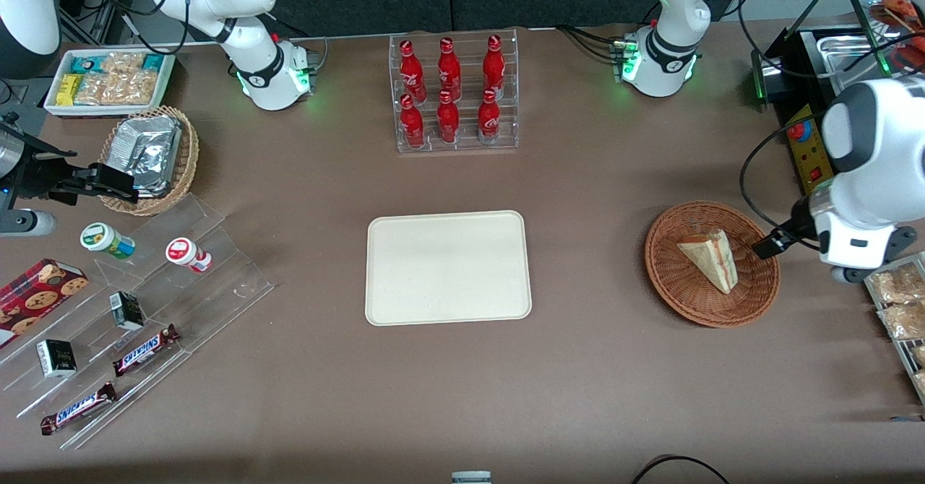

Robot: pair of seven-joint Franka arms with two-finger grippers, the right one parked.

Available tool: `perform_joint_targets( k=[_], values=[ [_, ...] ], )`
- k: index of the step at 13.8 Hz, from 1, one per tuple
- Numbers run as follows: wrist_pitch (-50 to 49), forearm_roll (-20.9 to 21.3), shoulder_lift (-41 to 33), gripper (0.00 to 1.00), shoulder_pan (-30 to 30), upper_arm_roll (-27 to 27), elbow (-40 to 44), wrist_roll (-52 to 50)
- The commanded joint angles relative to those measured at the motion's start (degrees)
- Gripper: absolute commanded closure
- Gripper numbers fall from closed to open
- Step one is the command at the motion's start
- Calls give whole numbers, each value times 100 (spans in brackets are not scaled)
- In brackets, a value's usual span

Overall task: Place sandwich from basket to tray
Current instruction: 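Move the left gripper down over the sandwich in the wicker basket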

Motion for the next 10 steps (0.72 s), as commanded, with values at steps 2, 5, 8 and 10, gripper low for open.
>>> perform_joint_targets(
  k=[2,5,8,10],
  values=[
    [1500,-3,-552,0,0,-16,-1543,-361],
    [2284,-12,-509,0,0,-17,-2046,-387],
    [3031,-47,-457,0,8,-17,-2423,-422],
    [3384,-47,-343,0,0,-17,-2530,-606]
  ],
)
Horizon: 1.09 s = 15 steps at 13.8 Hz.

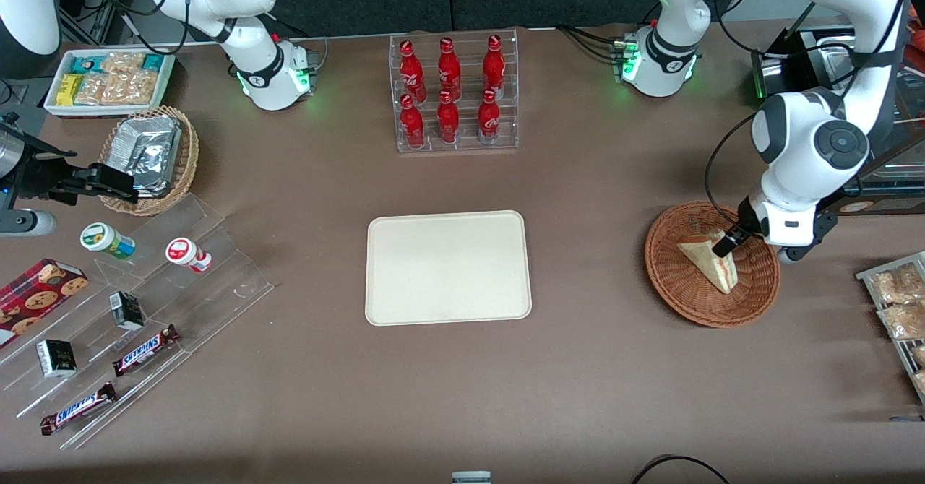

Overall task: Place sandwich from basket to tray
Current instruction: 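Move the left gripper down over the sandwich in the wicker basket, then close the left gripper on the triangular sandwich and lift it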

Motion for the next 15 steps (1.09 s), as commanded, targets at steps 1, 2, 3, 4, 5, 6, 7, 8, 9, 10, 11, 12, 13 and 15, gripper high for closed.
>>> perform_joint_targets(
  k=[1,2,3,4,5,6,7,8,9,10,11,12,13,15],
  values=[
    [427,-40,-28,0,0,-15,-235,-226],
    [497,-41,7,0,0,-15,-244,-226],
    [516,-49,77,0,0,-15,-235,-226],
    [603,-49,139,0,-9,-24,-244,-226],
    [778,-49,183,0,-9,-15,-322,-226],
    [936,-49,227,0,-9,-24,-384,-226],
    [1016,-49,305,0,-18,-24,-411,-226],
    [1034,-49,350,0,-35,-24,-411,-226],
    [1043,-49,394,0,-35,-32,-411,-226],
    [1043,-49,420,0,-53,-41,-411,-226],
    [1052,-49,455,0,-62,-41,-411,-226],
    [1061,-49,464,0,-62,-50,-420,-226],
    [1052,-49,464,1,-62,-50,-420,-226],
    [1043,-49,464,46,-62,-50,-402,-340]
  ],
)
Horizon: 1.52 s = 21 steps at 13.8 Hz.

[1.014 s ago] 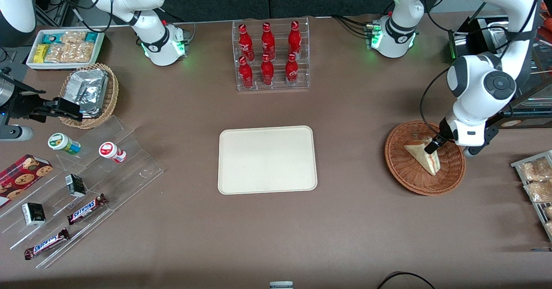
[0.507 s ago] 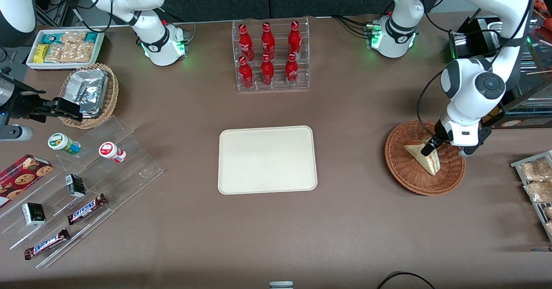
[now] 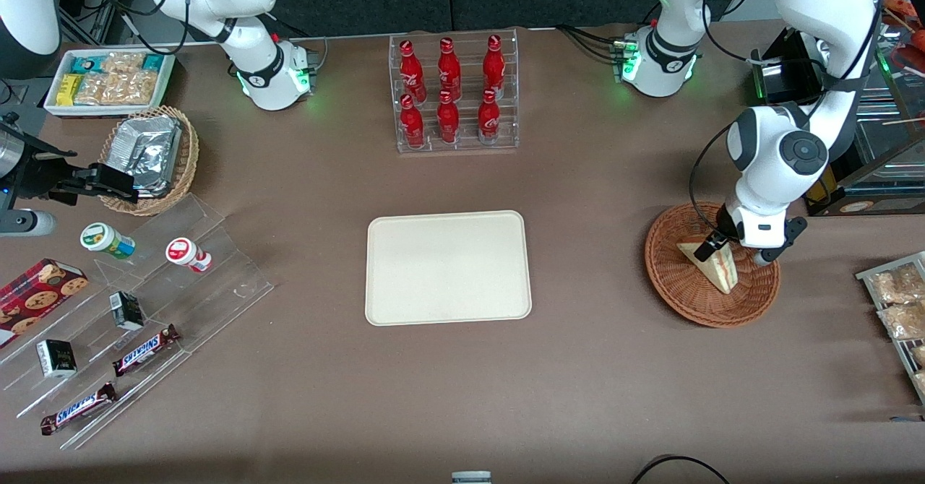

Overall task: Place sandwich from basket to tray
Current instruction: 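Close the left gripper on the triangular sandwich and lift it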

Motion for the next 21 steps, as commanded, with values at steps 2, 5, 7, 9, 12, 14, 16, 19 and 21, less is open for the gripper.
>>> perform_joint_targets(
  k=[2,5,7,9,12,14,16,19,21],
  values=[
    [42,-35,-30,85,-34,-79,19,-318],
    [42,-35,-74,93,-34,-115,63,-388],
    [-394,-26,-223,93,-42,-237,272,-371],
    [-1516,44,-328,92,-51,-387,885,-336],
    [-3187,88,-329,92,-278,-484,2045,-292],
    [-3840,88,-285,92,-673,-493,2635,-379],
    [-4149,88,-285,91,-1121,-502,2892,-432],
    [-4177,114,-154,91,-1868,-502,3077,-441],
    [-4177,114,196,91,-2387,-502,3401,-834]
  ],
)
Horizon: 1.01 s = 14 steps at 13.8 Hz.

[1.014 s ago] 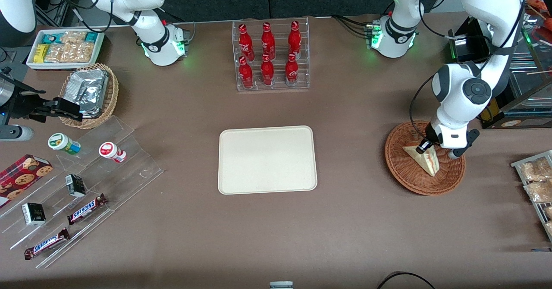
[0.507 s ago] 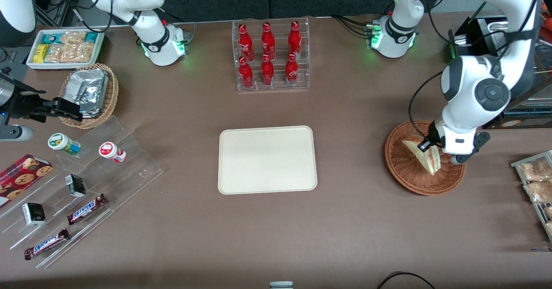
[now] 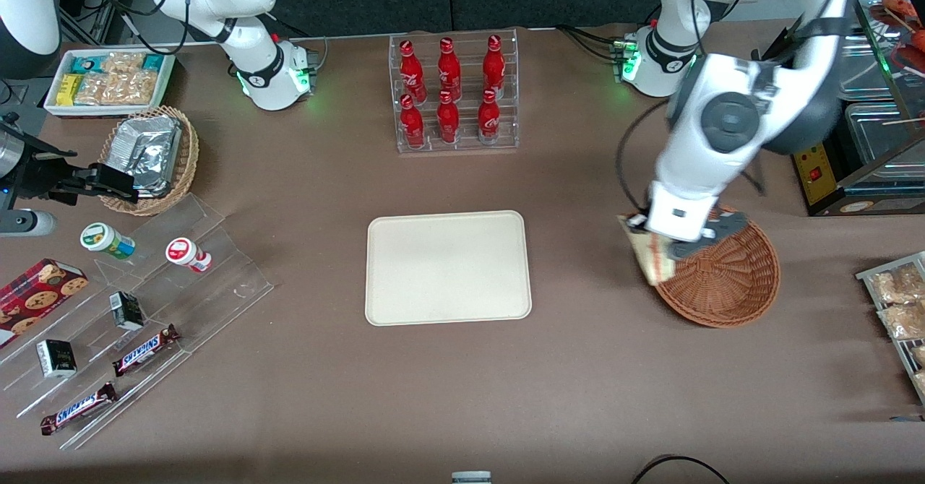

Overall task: Place sandwich from basket to tray
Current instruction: 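Carry the sandwich with the left gripper over the cream tray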

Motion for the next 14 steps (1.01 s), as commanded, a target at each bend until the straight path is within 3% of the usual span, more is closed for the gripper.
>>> perform_joint_targets(
  k=[1,8,14],
  values=[
    [-130,96,625,91,-658,71,633,-479],
    [142,8,2251,88,-1765,62,1943,-542],
    [1161,17,2805,88,-2162,62,1962,-726]
  ],
)
